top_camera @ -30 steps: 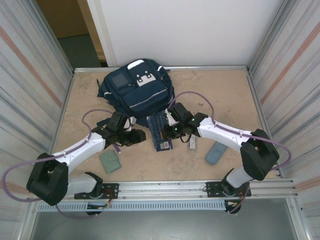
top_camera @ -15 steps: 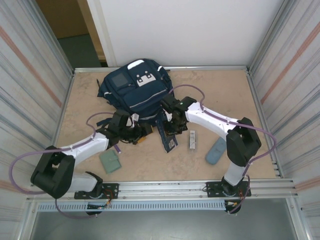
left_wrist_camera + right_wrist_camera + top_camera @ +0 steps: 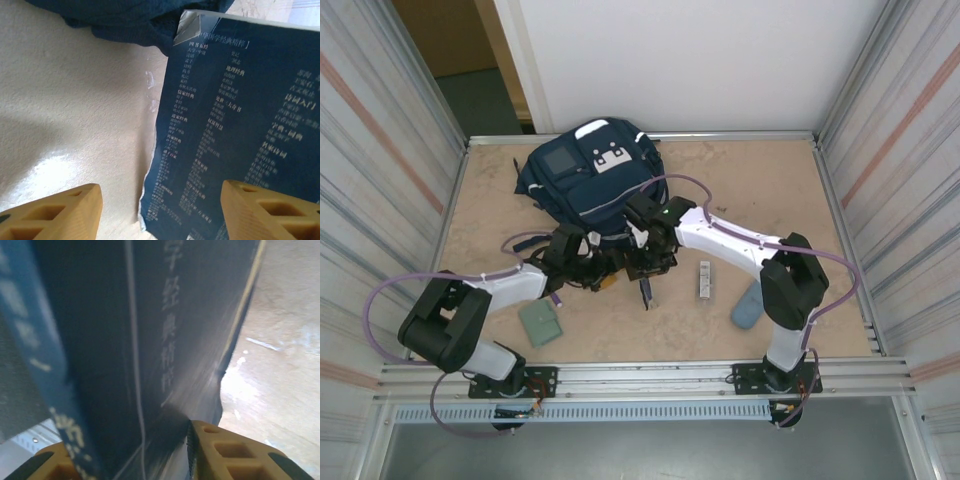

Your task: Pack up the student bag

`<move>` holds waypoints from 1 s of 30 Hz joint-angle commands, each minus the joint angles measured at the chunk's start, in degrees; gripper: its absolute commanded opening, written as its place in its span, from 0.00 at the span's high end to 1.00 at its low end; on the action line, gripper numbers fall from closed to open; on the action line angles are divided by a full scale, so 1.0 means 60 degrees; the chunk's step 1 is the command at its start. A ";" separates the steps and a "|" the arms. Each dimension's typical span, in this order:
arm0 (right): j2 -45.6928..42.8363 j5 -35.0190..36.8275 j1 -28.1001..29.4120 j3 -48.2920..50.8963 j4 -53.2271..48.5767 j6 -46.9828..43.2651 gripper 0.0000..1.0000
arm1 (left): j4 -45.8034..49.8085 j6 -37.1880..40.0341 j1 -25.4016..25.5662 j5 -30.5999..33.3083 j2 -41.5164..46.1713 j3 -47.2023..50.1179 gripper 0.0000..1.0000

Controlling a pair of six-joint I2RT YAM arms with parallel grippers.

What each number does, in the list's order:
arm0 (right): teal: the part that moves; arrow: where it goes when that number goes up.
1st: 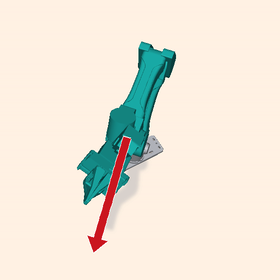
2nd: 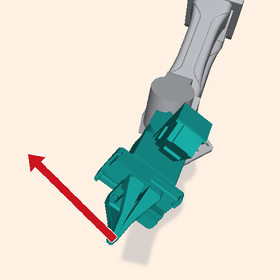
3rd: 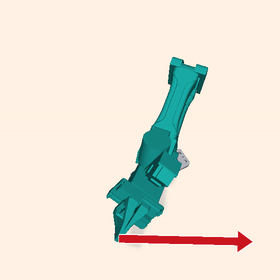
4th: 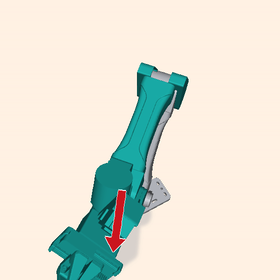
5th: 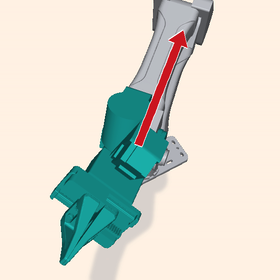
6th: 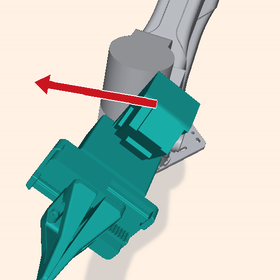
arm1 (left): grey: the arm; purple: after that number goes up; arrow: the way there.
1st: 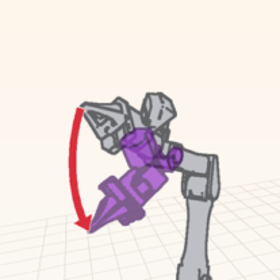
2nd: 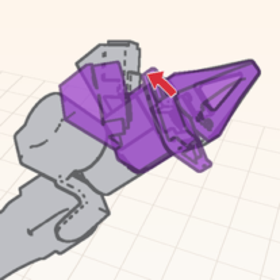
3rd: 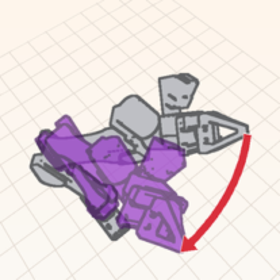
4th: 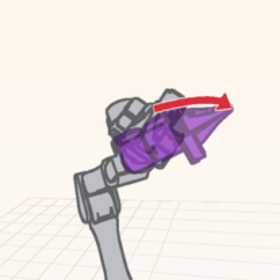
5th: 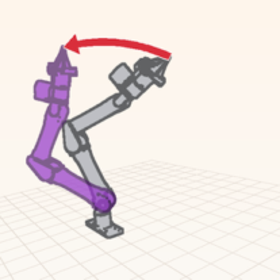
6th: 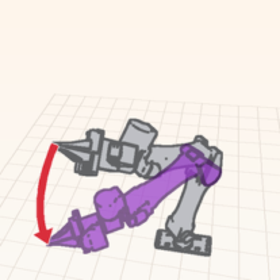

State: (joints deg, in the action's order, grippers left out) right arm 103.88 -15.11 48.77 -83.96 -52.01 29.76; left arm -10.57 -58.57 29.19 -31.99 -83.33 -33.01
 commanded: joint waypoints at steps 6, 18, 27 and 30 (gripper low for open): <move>-0.0593 -0.1790 -0.0124 0.1332 0.2114 0.0514 0.54 | -0.0094 -0.0089 -0.0615 -0.0181 0.1197 0.0683 0.29; -0.0908 -0.3358 -0.0303 0.2829 0.5199 0.1093 0.38 | 0.0340 0.0022 -0.0778 -0.0220 0.1924 0.0632 0.18; -0.0972 -0.3536 -0.0255 0.3518 0.6282 0.1135 0.33 | 0.1531 0.0571 -0.0909 0.0231 0.3264 0.0841 0.02; -0.0747 -0.3747 -0.0242 0.3592 0.6476 0.1057 0.34 | 0.1479 0.0876 -0.0921 0.0303 0.3647 0.0925 0.01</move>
State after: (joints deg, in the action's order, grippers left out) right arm 99.29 -35.55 46.89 -63.33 -15.92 36.01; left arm -3.07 -56.21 23.97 -30.98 -63.64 -28.40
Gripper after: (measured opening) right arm 0.669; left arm 0.984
